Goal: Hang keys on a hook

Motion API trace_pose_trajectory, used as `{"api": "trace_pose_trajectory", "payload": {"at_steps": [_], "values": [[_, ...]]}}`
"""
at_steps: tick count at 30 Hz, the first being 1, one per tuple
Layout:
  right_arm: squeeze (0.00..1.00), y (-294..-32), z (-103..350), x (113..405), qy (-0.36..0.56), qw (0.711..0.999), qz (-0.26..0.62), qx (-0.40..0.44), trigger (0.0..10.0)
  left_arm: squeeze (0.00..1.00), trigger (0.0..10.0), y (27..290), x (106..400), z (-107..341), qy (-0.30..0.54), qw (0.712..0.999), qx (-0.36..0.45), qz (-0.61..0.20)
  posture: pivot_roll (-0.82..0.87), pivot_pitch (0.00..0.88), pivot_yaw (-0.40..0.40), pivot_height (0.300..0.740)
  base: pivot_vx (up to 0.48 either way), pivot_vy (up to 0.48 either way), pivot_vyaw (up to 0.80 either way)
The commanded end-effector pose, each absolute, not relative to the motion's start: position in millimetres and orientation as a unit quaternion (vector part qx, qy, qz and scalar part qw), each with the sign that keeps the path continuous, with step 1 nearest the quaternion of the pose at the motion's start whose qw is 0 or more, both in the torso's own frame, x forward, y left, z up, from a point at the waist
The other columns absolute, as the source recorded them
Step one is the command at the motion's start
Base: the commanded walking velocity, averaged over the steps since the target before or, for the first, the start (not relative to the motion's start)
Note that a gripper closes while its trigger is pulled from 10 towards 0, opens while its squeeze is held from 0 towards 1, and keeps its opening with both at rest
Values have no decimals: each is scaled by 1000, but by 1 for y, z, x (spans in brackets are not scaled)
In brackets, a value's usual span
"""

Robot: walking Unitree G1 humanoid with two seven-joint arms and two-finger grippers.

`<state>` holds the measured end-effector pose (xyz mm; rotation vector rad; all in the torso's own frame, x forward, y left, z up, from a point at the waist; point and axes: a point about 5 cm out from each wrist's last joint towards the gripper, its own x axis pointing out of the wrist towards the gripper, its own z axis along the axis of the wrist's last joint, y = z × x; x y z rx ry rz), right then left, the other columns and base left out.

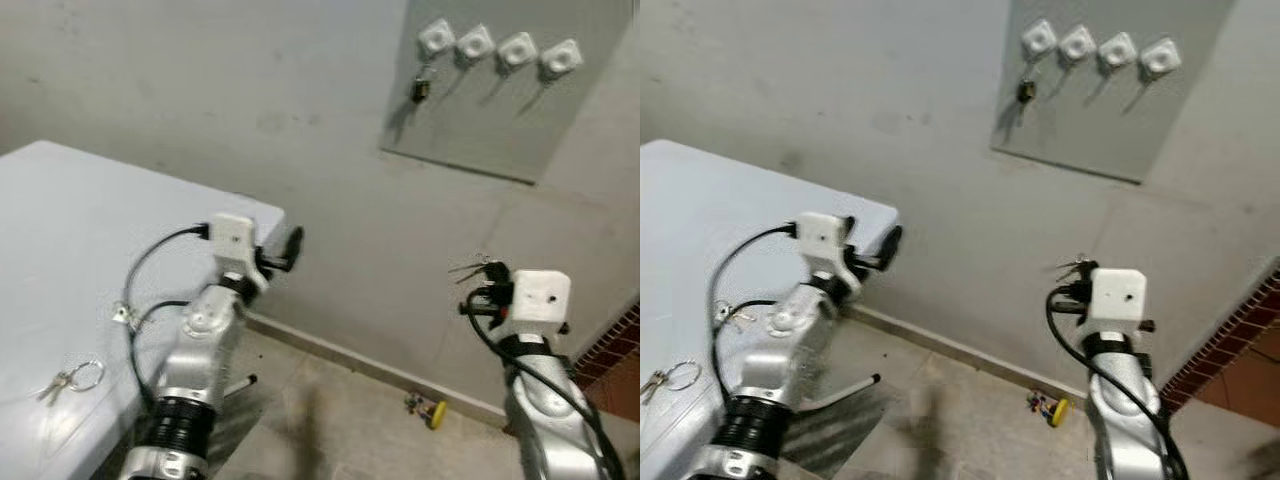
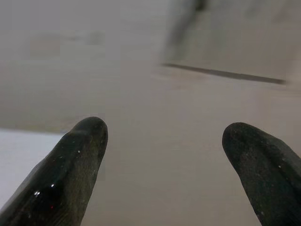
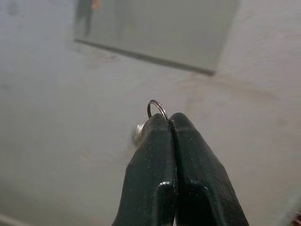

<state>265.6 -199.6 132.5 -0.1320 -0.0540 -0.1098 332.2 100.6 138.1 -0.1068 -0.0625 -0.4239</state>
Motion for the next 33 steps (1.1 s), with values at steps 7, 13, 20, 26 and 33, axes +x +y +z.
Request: {"api": "trace_pose_trajectory", "payload": {"at_steps": [7, 13, 20, 26, 33], "values": [[0, -195, 138, 265, -44, 997, -49, -52, 10000, 0, 10000, 106, 333, 145, -28, 975, -56, -214, -46, 0, -5, 740, 0, 0, -499], [0, -190, 129, 261, -27, 997, -48, -50, 10000, 0, 10000, 106, 331, 144, -20, 972, -62, -226, -44, 0, -4, 740, 0, 0, 0], [0, -184, 129, 260, -31, 998, -45, -40, 10000, 0, 10000, 109, 330, 146, -23, 971, -70, -226, -44, 0, -3, 740, 176, 0, 0], [0, -184, 129, 259, -34, 998, -48, -34, 10000, 0, 10000, 109, 330, 147, -23, 971, -67, -227, -42, 0, -5, 740, 334, 0, 0], [0, -187, 129, 257, -33, 997, -59, -25, 10000, 0, 10000, 105, 328, 147, -24, 969, -55, -238, -42, 0, -5, 740, 335, 0, 0]]}}
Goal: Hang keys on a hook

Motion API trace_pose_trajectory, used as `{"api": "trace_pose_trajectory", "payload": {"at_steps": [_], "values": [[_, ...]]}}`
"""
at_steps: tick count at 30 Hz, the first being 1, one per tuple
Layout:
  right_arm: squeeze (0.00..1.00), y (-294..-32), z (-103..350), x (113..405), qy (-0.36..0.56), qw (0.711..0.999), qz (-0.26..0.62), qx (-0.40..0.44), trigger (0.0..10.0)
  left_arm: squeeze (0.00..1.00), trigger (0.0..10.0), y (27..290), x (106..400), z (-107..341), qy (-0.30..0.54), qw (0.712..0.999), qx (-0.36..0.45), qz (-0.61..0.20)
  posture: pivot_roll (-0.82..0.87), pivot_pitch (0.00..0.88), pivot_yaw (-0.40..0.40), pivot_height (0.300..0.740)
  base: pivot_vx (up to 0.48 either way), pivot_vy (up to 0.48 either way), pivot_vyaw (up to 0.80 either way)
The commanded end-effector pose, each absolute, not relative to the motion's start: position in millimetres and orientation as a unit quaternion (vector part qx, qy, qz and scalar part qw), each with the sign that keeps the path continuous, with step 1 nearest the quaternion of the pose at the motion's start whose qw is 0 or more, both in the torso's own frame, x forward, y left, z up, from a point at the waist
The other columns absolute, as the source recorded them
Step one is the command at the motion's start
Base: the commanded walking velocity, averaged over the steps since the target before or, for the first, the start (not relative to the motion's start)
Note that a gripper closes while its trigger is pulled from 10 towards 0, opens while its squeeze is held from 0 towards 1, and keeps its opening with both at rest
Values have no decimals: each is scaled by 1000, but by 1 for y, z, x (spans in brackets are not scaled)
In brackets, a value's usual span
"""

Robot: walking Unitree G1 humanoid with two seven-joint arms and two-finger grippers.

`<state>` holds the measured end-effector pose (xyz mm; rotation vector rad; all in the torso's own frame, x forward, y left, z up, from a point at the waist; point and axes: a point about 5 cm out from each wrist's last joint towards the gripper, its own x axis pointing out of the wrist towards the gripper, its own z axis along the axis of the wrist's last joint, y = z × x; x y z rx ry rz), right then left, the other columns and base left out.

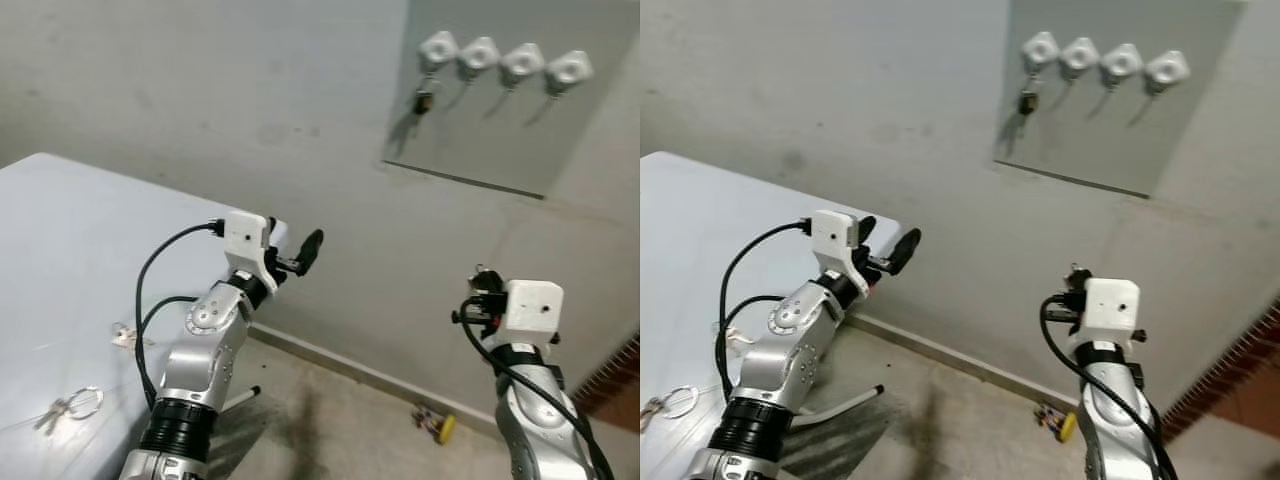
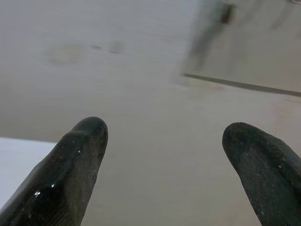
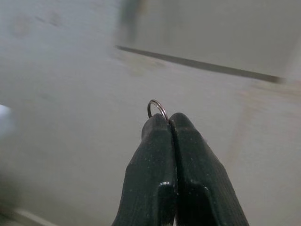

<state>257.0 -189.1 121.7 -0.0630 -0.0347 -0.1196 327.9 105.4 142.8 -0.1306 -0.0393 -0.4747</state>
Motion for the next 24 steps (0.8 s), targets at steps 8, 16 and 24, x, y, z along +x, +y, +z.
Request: {"api": "trace_pose_trajectory", "payload": {"at_steps": [8, 16, 24], "values": [[0, -188, 129, 256, -33, 997, -63, -26, 10000, 0, 10000, 104, 327, 147, -28, 969, -41, -243, -42, 0, -5, 740, 351, 0, 0], [0, -186, 129, 256, -32, 997, -63, -25, 10000, 0, 10000, 101, 325, 147, -30, 968, -29, -249, -47, 0, -7, 740, 424, 0, 0], [0, -187, 129, 256, -26, 997, -66, -23, 10000, 0, 10000, 98, 325, 147, -31, 967, -22, -254, -47, 0, -8, 740, 436, 0, -228]]}}
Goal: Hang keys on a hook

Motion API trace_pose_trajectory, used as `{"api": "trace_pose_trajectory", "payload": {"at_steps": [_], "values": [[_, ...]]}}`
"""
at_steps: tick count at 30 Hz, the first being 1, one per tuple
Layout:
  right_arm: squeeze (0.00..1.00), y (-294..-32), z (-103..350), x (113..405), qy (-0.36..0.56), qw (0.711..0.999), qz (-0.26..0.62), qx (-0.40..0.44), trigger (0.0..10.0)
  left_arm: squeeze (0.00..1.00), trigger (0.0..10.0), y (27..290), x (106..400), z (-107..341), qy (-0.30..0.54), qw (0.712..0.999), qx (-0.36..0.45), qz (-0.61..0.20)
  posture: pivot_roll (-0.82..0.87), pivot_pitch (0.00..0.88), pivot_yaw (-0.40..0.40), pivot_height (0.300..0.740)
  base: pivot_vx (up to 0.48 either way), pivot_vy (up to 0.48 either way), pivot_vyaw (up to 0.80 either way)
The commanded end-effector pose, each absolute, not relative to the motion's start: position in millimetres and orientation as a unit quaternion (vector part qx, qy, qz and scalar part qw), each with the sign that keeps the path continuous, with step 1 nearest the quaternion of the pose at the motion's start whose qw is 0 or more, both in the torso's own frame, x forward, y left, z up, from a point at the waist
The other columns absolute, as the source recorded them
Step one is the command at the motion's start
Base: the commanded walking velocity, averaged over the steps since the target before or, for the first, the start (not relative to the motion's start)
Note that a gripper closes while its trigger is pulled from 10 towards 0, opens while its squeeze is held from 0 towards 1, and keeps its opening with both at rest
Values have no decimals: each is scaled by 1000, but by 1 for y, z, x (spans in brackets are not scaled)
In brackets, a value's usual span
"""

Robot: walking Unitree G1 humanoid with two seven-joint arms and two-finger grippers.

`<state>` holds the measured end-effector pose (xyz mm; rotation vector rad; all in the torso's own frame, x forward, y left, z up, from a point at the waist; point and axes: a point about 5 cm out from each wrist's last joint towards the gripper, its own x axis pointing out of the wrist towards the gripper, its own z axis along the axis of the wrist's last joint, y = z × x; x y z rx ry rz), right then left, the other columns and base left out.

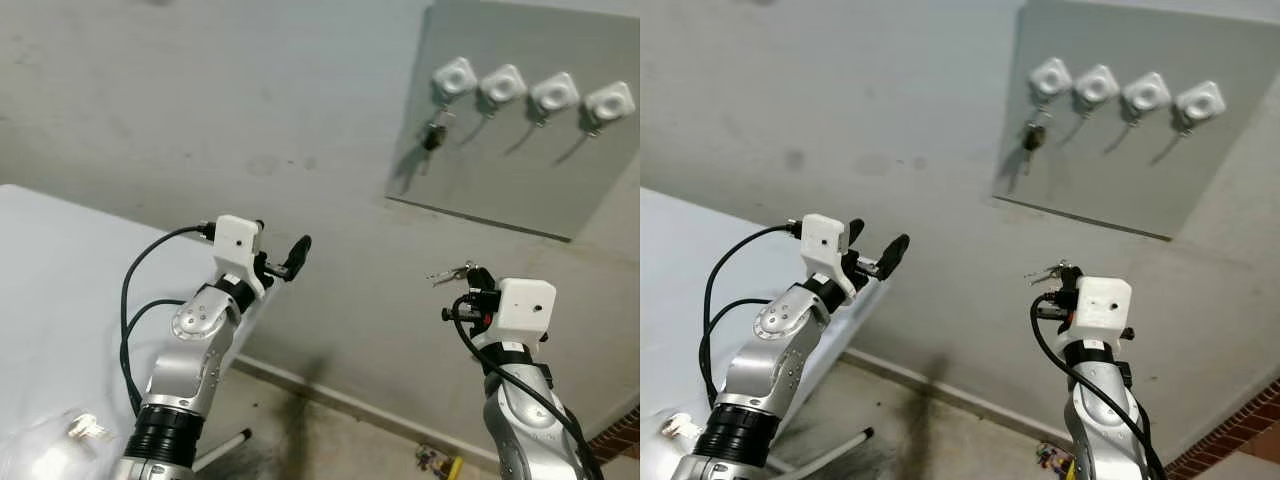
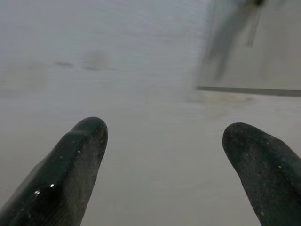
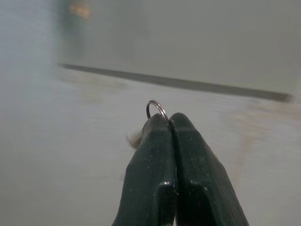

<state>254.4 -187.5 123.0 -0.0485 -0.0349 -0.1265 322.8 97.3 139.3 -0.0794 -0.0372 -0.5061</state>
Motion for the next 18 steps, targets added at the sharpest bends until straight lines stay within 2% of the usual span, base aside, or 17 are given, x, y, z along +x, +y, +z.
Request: {"api": "trace_pose_trajectory", "payload": {"at_steps": [1, 10, 13, 18], "values": [[0, -187, 128, 257, -25, 997, -67, -22, 10000, 0, 10000, 97, 325, 146, -31, 966, -19, -255, -48, 0, -8, 740, 431, 0, -750], [0, -186, 127, 257, -21, 997, -68, -26, 10000, 0, 10000, 95, 324, 146, -31, 965, -21, -259, -50, 0, -9, 740, 427, 0, -729], [0, -186, 127, 256, -28, 997, -67, -27, 10000, 0, 10000, 93, 321, 146, -33, 962, -59, -265, -49, 0, -10, 740, 0, 0, 0], [0, -180, 127, 255, -27, 998, -52, -22, 10000, 0, 10000, 95, 320, 149, -44, 963, -49, -262, -45, 0, -10, 740, 0, 0, 0]]}}
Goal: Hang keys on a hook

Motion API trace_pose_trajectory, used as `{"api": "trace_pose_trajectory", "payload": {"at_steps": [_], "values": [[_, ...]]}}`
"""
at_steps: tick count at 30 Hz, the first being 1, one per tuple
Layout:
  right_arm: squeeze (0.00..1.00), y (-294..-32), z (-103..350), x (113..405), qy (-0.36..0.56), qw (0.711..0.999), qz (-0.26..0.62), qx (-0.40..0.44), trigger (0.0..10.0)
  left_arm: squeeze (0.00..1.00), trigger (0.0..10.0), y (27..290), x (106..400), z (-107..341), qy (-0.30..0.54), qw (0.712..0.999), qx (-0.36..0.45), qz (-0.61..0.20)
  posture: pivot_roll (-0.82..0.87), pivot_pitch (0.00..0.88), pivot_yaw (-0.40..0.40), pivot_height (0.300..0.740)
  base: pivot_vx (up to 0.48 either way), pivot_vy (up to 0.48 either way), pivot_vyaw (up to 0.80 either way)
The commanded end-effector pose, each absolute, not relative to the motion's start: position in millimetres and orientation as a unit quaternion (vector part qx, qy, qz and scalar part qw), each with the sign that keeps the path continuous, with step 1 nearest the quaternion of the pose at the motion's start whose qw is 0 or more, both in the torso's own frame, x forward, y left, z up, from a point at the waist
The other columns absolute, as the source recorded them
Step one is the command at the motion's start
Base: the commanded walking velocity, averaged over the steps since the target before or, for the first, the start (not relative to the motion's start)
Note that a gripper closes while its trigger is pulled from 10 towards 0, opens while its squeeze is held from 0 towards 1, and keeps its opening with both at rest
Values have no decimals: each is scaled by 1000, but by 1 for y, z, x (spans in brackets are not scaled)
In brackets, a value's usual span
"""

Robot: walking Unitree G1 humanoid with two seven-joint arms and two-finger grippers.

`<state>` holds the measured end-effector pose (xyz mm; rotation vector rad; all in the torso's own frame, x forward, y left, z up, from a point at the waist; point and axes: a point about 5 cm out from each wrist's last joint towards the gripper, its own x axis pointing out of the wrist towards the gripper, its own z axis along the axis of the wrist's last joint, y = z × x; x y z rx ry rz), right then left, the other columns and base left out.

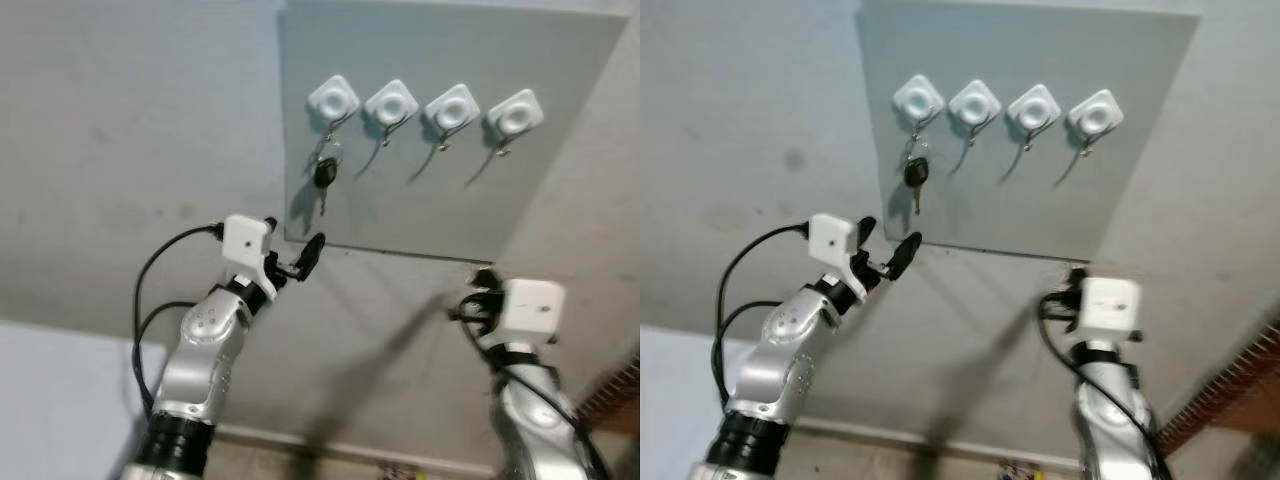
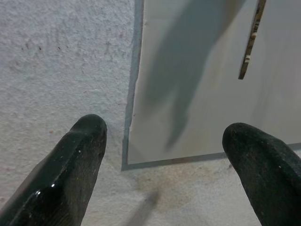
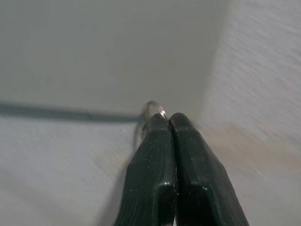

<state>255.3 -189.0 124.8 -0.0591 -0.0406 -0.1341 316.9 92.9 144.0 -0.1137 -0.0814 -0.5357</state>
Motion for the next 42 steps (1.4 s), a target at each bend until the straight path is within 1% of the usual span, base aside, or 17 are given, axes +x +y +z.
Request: {"api": "trace_pose_trajectory", "payload": {"at_steps": [1, 6, 20, 34, 38, 42], "values": [[0, -180, 127, 255, -27, 998, -52, -23, 10000, 0, 10000, 96, 320, 149, -45, 963, -49, -262, -45, 0, -10, 740, 0, 0, 0], [0, -180, 127, 254, -28, 998, -49, -25, 10000, 0, 10000, 100, 320, 152, -49, 965, -56, -252, -41, 0, -14, 740, 0, 0, 0], [0, -181, 128, 252, -26, 998, -52, -26, 10000, 0, 10000, 102, 320, 151, -41, 966, -61, -249, -45, 0, -14, 740, 0, 0, 0], [0, -182, 128, 248, -28, 998, -52, -23, 10000, 0, 10000, 101, 317, 151, -46, 965, -42, -256, -45, 0, -12, 740, 0, 0, 0], [0, -180, 129, 247, -34, 998, -47, -23, 10000, 0, 10000, 100, 313, 151, -52, 963, -37, -264, -45, 0, -9, 740, 0, 0, 0], [0, -176, 133, 241, -54, 998, -20, -20, 10000, 0, 10000, 98, 302, 153, -75, 956, -37, -280, -46, 0, -6, 740, 0, 0, 0]]}}
